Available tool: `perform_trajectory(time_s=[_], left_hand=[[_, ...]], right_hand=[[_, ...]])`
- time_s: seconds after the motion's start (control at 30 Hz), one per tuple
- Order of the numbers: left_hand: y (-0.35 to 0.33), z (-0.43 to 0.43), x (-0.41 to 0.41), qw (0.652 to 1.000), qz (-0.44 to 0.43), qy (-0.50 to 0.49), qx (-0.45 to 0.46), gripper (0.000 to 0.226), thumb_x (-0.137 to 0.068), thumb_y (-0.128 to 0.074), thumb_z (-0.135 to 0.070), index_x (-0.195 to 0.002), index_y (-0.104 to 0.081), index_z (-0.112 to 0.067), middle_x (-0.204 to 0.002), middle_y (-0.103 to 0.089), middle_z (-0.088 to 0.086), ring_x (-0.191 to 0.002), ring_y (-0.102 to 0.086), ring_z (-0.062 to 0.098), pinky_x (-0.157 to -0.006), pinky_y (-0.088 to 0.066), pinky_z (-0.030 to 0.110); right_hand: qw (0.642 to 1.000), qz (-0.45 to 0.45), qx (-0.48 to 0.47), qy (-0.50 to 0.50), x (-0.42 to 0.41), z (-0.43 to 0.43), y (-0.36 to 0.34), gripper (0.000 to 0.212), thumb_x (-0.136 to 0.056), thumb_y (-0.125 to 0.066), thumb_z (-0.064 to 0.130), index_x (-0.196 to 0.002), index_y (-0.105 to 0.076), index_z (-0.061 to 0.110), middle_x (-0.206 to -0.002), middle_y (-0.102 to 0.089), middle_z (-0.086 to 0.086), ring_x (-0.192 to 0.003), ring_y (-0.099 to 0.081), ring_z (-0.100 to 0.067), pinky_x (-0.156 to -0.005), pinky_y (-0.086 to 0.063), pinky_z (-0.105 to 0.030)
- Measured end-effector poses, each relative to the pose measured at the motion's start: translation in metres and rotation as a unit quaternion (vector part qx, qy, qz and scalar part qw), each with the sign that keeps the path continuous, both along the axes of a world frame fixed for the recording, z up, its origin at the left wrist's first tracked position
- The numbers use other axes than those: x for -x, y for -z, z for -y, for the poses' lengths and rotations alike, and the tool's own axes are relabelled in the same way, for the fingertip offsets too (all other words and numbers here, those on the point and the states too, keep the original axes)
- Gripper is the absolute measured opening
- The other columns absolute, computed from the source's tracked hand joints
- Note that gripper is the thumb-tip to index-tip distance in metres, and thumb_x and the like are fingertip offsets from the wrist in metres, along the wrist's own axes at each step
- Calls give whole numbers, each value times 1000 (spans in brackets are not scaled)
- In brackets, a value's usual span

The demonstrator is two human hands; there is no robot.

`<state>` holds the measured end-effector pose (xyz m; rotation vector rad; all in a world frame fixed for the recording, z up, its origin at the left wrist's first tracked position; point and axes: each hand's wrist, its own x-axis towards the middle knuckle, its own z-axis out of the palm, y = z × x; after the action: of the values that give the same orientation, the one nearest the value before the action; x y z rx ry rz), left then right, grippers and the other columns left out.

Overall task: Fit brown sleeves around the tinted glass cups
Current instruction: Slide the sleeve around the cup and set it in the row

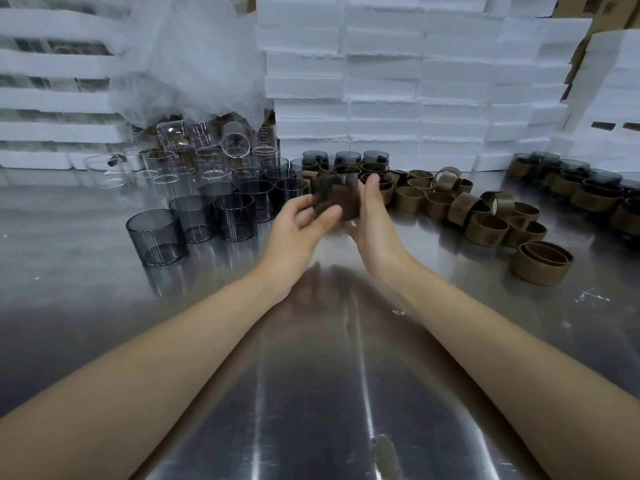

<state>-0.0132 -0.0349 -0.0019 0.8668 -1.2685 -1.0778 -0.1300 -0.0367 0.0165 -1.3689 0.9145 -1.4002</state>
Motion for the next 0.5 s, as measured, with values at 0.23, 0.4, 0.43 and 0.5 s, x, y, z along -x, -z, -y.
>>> perform_trajectory(time_s=[0.23,0.4,0.43,0.5], left_hand=[[5,2,1,984,166,-56,-13,43,-88,-63,-50,-118,-56,-21,-109,-69,-10,-105,-64,8,-92,-54,34],[3,-6,2,969,236,-37,66,40,-94,-60,-42,-127,-46,-24,-95,-68,-10,-83,-67,5,-86,-55,40],[3,-8,2,966,243,-11,89,46,-95,-59,-40,-134,-40,-24,-91,-67,-9,-77,-66,6,-83,-56,39],[2,-12,3,965,237,58,100,73,-96,-53,-41,-152,-12,-18,-93,-62,3,-71,-60,11,-79,-55,38]], right_hand=[[998,-43,-19,-34,-7,-2,9,82,-86,-21,70,-147,-38,18,-147,-39,19,-136,-35,-1,-120,-18,-37],[1000,10,-23,-14,1,1,5,53,-100,-15,58,-104,-62,32,-101,-70,13,-102,-64,-8,-106,-44,-42],[999,32,-34,-13,3,0,2,59,-99,-15,59,-102,-63,26,-103,-72,1,-104,-65,-21,-105,-42,-54],[993,87,-74,-35,8,-1,-3,68,-97,-14,63,-108,-63,18,-113,-69,-16,-111,-61,-41,-97,-41,-67]])
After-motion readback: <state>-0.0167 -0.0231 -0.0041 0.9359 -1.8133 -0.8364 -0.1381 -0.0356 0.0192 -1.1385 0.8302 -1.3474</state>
